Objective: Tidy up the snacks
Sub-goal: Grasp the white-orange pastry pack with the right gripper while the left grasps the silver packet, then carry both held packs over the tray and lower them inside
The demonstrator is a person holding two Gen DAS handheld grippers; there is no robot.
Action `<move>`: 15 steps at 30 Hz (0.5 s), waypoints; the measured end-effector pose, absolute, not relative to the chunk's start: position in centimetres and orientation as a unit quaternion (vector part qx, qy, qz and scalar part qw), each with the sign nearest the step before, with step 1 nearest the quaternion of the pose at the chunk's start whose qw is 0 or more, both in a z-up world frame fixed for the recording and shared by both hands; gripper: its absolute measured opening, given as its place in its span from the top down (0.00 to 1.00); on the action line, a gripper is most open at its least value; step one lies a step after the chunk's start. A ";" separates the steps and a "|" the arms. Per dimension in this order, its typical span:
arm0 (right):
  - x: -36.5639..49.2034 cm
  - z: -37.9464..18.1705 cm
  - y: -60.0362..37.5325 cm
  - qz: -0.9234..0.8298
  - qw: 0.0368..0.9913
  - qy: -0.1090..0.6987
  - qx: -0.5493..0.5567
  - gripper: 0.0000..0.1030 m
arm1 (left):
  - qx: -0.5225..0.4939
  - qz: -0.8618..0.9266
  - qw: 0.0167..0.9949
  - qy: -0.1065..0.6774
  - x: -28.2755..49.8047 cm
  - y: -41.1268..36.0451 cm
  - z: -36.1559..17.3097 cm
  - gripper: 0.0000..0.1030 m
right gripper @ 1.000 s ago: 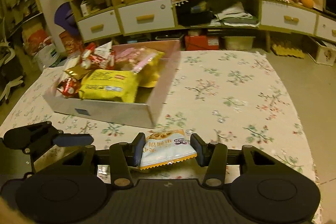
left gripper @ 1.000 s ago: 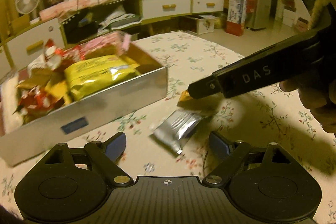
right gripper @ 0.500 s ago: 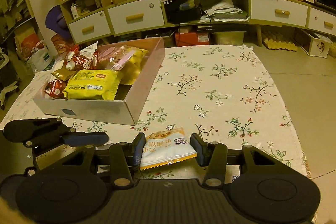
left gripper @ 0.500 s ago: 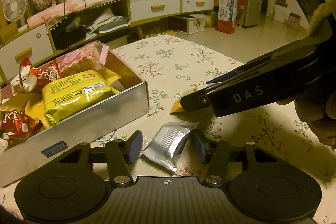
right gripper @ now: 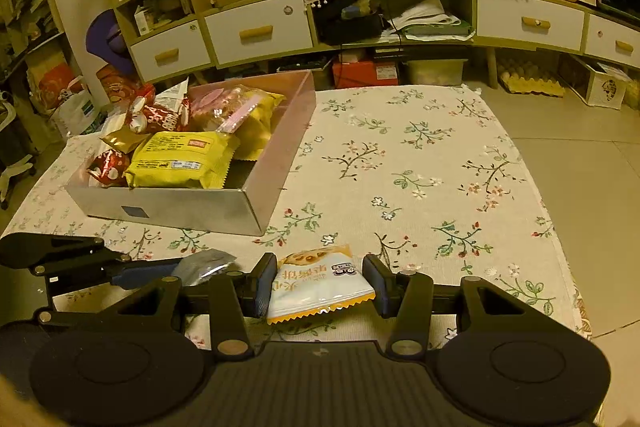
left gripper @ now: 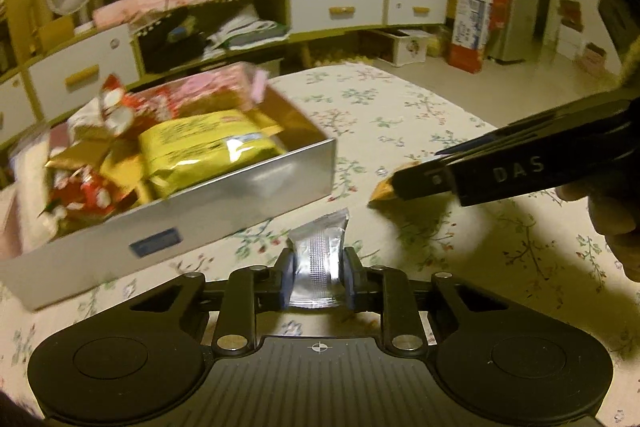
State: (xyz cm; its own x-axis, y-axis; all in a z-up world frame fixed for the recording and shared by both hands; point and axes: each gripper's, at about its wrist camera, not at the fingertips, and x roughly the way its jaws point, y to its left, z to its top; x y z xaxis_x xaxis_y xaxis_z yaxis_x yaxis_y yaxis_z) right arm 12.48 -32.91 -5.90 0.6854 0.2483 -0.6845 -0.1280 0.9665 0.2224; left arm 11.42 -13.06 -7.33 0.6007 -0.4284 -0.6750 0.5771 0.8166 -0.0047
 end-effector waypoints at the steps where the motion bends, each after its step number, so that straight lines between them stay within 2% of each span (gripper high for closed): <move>1: 12.4 -5.8 -32.8 0.103 0.915 0.383 0.078 0.84 | 0.103 -0.279 0.889 0.348 11.4 -12.7 -7.3 0.79; 15: 12.1 -4.6 -30.6 0.112 0.917 0.375 0.071 0.84 | 0.063 -0.233 0.896 0.372 10.8 -8.4 -6.2 0.79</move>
State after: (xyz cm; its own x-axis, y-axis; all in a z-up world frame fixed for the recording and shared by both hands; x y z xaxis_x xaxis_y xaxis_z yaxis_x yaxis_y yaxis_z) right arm 12.11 -30.61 -4.58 0.6932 0.2596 -0.6724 -0.1528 0.9646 0.2149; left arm 10.78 -8.43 -6.18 0.6144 -0.3710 -0.6963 0.4650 0.8832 -0.0602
